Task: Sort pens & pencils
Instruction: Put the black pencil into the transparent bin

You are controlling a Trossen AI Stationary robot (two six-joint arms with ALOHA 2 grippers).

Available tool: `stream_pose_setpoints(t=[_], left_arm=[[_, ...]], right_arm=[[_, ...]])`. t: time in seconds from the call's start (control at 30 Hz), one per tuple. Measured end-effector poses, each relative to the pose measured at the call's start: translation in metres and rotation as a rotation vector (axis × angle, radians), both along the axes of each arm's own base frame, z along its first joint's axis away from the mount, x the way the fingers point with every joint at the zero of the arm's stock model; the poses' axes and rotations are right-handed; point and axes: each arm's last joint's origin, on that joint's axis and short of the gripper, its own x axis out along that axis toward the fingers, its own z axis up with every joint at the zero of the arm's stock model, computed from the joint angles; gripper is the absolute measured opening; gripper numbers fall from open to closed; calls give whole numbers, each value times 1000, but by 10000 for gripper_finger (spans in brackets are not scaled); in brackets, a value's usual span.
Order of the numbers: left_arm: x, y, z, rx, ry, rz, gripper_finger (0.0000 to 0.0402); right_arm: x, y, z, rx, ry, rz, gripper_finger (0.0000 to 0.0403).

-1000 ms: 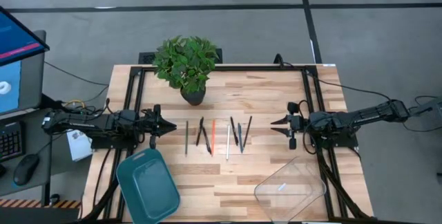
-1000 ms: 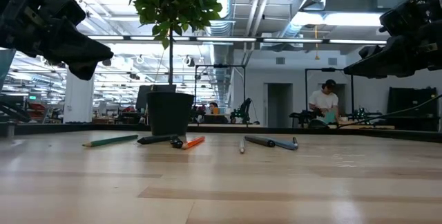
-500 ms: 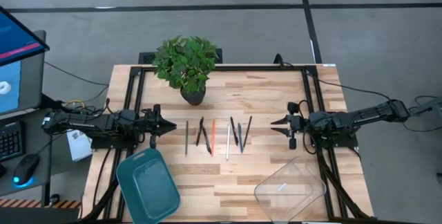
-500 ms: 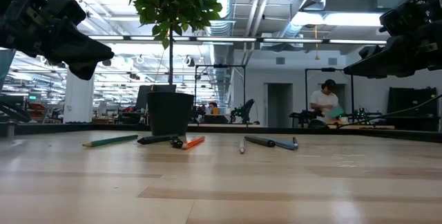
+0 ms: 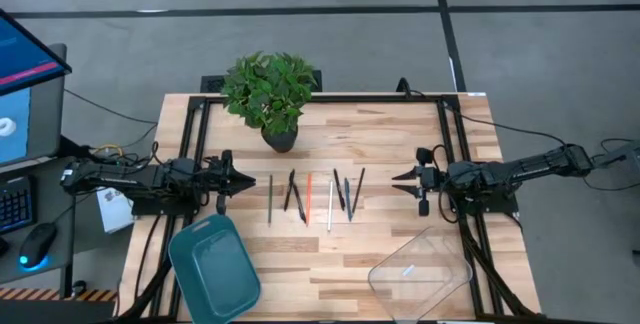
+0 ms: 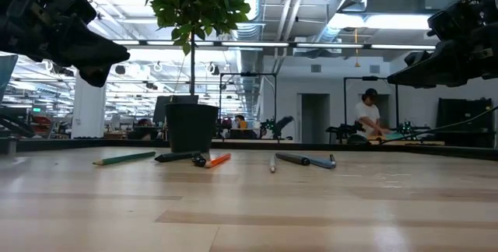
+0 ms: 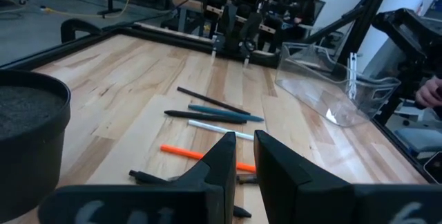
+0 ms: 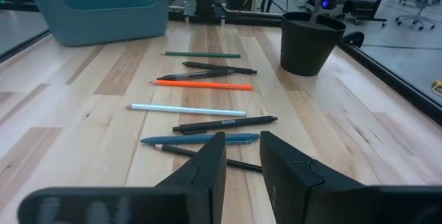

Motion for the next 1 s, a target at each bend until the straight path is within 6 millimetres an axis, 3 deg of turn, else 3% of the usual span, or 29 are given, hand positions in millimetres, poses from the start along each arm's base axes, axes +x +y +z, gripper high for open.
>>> stream_pose_setpoints(t=[1.0], left_arm=[[0,0,-2,0,20,-1,43]], right_arm=[[0,0,1,21,-13,-8,113]])
